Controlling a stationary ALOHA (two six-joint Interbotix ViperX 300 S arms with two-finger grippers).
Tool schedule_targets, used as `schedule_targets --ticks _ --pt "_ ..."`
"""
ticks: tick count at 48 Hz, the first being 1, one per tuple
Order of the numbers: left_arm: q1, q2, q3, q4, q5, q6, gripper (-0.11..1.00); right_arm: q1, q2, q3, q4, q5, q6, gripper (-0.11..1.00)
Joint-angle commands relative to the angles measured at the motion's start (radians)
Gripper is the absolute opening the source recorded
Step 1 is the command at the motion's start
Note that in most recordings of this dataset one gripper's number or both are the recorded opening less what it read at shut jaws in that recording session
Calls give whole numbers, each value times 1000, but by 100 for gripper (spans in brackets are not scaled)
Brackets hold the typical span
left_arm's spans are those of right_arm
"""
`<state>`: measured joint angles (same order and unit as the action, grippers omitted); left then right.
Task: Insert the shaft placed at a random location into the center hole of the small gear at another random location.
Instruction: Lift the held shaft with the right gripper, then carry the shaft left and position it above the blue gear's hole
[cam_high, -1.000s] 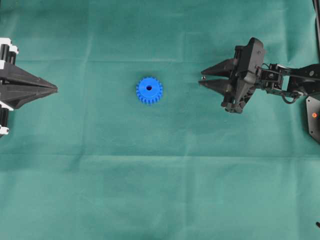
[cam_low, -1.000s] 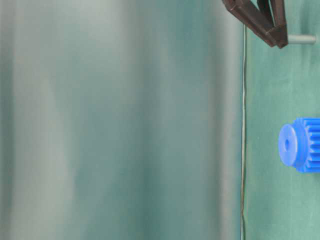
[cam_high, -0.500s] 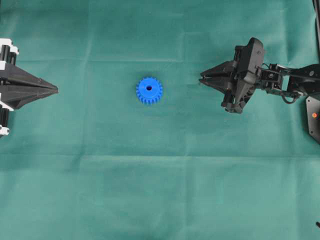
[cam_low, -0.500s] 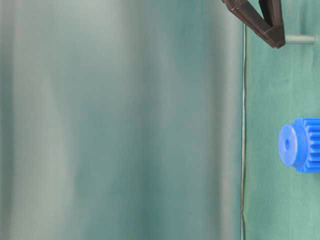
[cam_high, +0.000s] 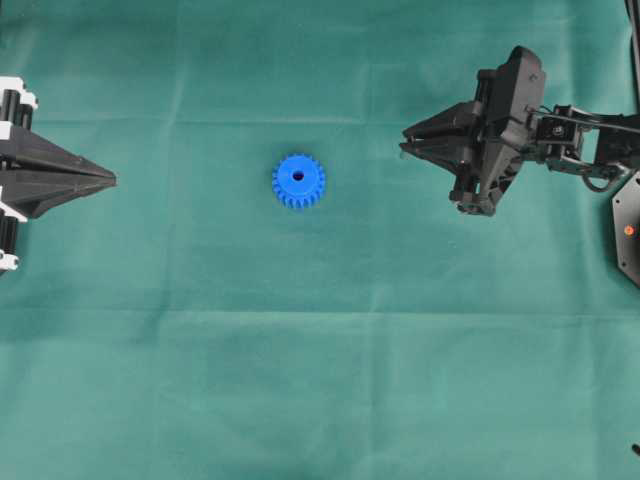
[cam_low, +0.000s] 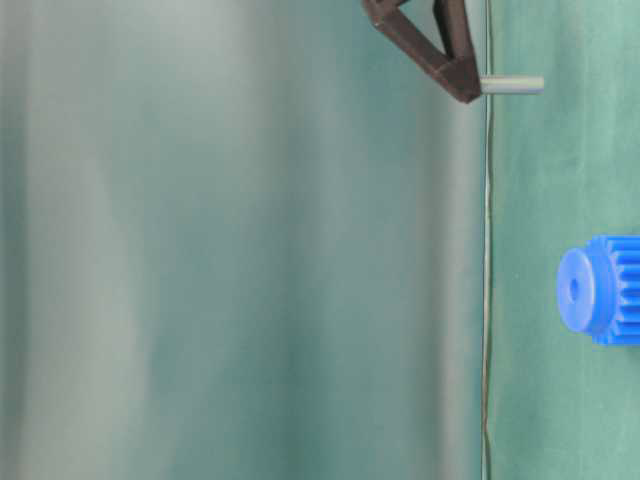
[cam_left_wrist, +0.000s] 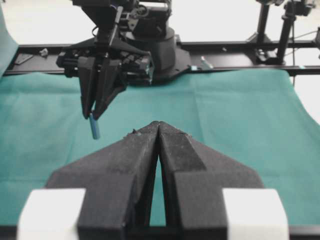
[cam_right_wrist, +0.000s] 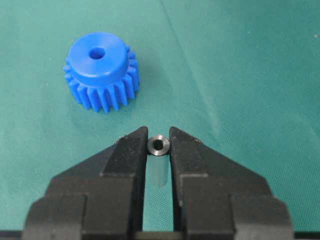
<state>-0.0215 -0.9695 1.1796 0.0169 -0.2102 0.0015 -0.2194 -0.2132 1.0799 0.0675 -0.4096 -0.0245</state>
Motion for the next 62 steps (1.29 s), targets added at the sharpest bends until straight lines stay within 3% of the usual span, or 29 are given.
schedule_targets --ticks 1,21,62 --pt "-3 5 -26 3 -6 -2 0 -2 -18 -21 0 5 -15 13" --pt "-3 6 -26 3 -6 -2 0 0 -5 -38 0 -12 -15 13" --pt "-3 9 -26 3 -5 -5 0 86 258 -390 -17 81 -17 13"
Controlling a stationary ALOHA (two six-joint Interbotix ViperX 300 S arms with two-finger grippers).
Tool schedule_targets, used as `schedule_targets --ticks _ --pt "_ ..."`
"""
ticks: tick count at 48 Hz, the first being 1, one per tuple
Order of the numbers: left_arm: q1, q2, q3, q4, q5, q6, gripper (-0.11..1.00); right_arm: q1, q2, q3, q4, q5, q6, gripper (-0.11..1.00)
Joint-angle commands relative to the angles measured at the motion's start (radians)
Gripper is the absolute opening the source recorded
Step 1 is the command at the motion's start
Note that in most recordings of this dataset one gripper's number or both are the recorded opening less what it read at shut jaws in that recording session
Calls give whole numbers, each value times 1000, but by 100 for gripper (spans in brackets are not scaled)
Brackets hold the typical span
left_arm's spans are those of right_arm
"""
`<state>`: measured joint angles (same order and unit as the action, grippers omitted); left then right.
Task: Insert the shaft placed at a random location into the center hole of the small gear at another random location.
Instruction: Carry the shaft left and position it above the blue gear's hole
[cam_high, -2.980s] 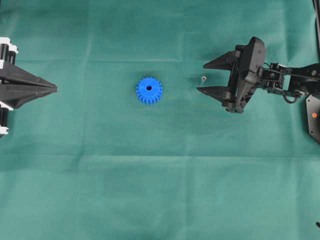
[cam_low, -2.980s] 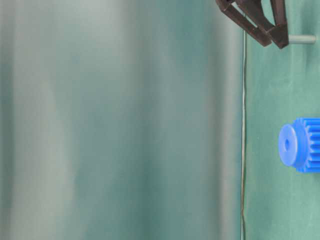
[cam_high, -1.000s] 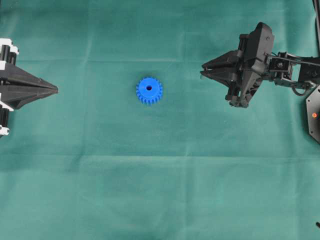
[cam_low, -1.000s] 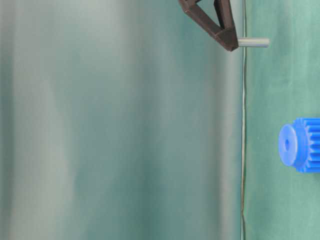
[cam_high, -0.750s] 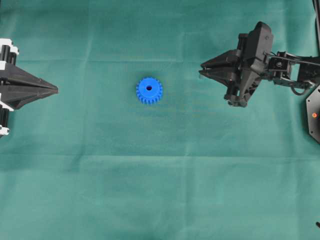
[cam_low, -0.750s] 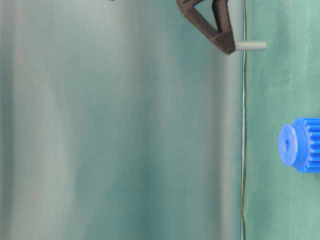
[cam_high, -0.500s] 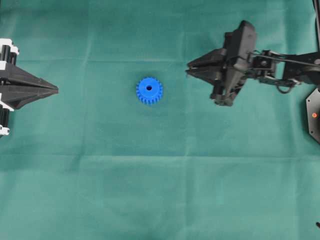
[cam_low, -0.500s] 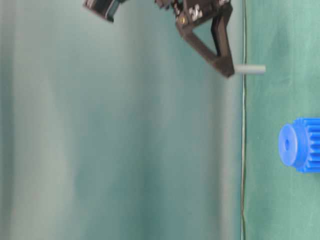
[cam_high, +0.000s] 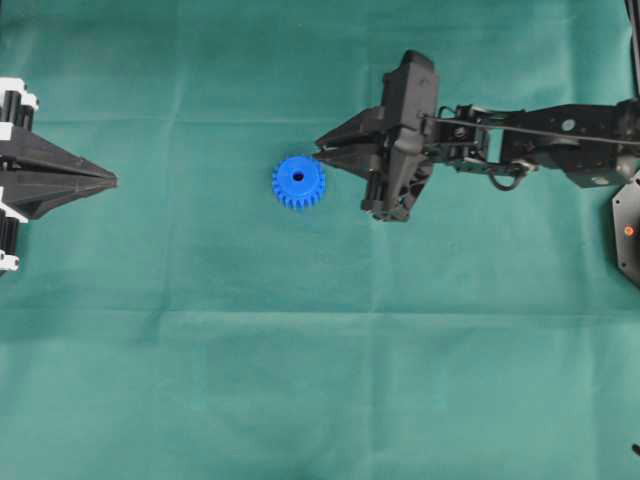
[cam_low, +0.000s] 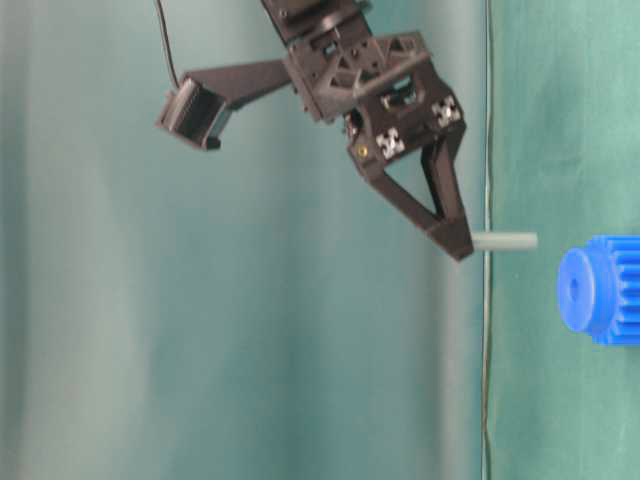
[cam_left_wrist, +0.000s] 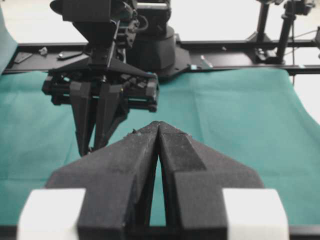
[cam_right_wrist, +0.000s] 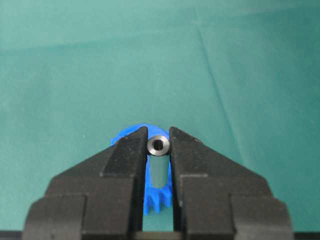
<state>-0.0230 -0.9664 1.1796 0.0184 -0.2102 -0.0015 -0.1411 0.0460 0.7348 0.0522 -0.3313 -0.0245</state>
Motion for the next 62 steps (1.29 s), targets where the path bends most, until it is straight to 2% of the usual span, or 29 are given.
schedule_targets --ticks 1,19,62 --pt "-2 6 -25 2 -5 0 0 9 3 -51 -2 5 -17 13" --pt "-2 8 -25 2 -2 -2 0 31 43 -112 -2 12 -15 13" --pt "-5 8 -26 2 2 -6 0 21 118 -104 -2 -28 -15 13"
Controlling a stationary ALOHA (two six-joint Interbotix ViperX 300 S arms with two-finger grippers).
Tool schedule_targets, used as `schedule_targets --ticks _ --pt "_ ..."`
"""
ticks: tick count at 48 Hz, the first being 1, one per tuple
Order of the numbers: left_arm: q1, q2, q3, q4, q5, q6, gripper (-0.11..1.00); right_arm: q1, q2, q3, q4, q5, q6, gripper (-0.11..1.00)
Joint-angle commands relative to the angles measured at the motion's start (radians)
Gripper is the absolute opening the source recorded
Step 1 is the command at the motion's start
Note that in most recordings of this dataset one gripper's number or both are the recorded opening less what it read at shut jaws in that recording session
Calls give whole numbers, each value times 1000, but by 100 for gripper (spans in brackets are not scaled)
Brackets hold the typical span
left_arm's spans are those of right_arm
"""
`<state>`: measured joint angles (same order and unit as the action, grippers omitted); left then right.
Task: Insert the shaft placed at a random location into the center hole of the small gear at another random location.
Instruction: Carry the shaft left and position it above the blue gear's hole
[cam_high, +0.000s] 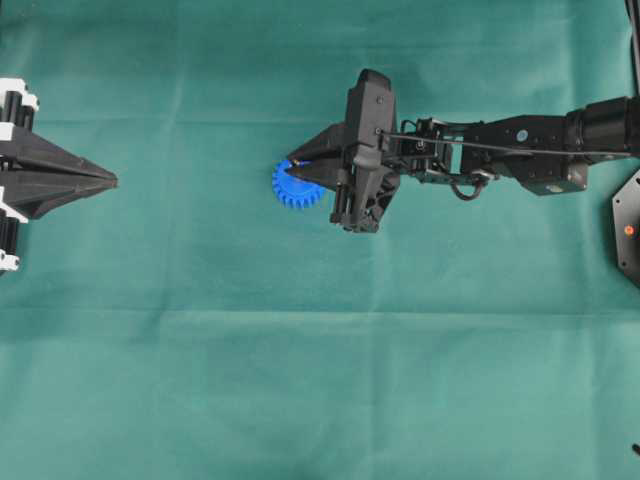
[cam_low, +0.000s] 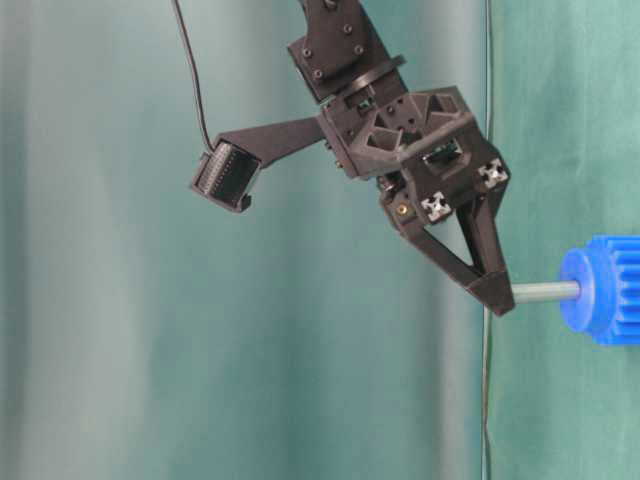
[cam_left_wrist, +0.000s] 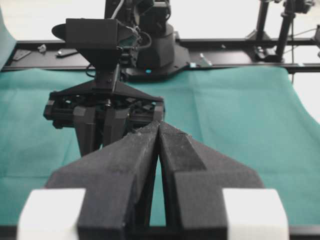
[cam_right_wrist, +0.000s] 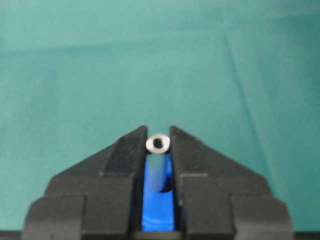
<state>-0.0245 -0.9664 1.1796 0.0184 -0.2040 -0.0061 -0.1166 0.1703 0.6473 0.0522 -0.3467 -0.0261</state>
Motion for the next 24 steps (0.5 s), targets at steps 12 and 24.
schedule_targets --ticks 12,24 --pt "-3 6 -26 2 -5 -2 0 -2 -6 -15 -2 -14 -14 13" --pt "-3 8 -25 2 -5 -2 0 -3 -31 -15 -2 -9 -15 13"
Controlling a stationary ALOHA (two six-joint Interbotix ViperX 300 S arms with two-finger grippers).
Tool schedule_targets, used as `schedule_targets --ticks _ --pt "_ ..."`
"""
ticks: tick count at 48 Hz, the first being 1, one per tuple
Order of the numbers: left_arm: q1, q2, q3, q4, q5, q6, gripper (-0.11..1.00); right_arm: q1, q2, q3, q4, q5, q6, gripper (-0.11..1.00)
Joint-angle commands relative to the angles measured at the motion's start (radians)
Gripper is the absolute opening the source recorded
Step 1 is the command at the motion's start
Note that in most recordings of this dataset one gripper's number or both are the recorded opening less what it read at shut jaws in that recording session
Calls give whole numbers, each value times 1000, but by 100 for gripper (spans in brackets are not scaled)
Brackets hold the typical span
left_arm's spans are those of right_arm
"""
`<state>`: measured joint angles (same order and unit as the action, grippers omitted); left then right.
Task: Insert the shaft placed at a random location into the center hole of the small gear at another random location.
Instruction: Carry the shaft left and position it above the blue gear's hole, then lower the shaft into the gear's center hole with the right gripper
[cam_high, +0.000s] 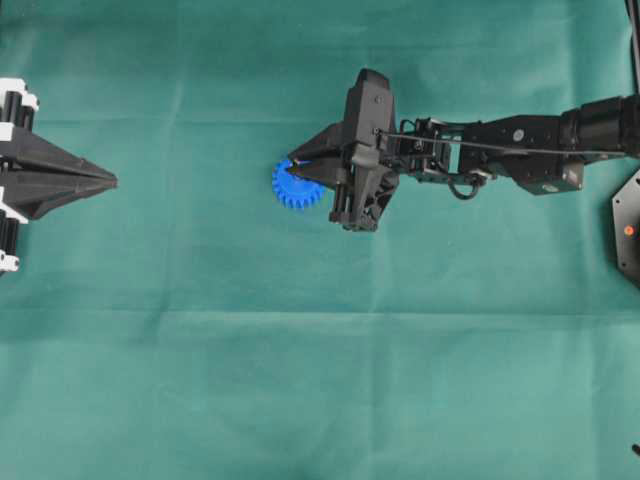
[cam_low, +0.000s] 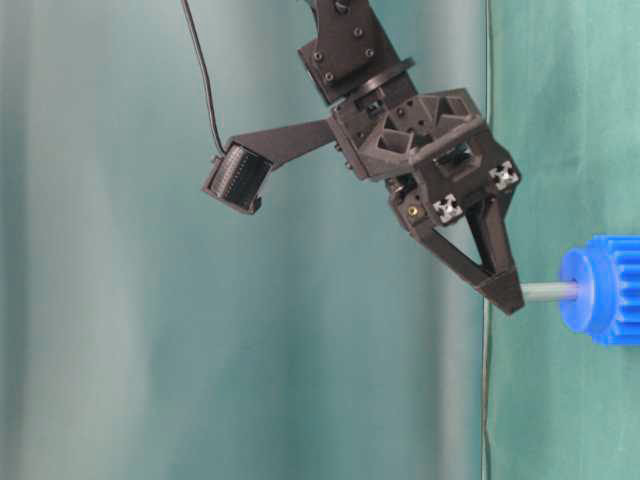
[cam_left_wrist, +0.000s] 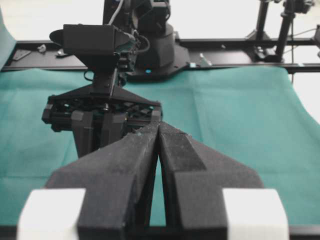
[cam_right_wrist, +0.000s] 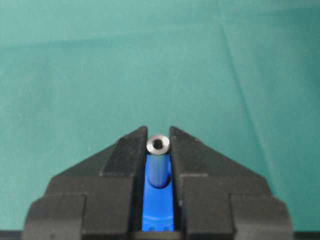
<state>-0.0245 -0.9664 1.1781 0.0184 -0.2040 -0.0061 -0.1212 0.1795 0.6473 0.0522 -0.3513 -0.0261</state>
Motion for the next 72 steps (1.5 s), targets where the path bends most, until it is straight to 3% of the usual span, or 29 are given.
schedule_targets --ticks 1,34,72 --pt "-3 6 -23 2 -5 -2 0 2 -43 -15 -2 -2 -15 13" --pt "-3 8 -25 2 -5 -2 0 2 -67 -9 -5 8 -20 13" --pt "-3 8 -23 2 -5 0 0 2 8 3 3 -44 -8 13"
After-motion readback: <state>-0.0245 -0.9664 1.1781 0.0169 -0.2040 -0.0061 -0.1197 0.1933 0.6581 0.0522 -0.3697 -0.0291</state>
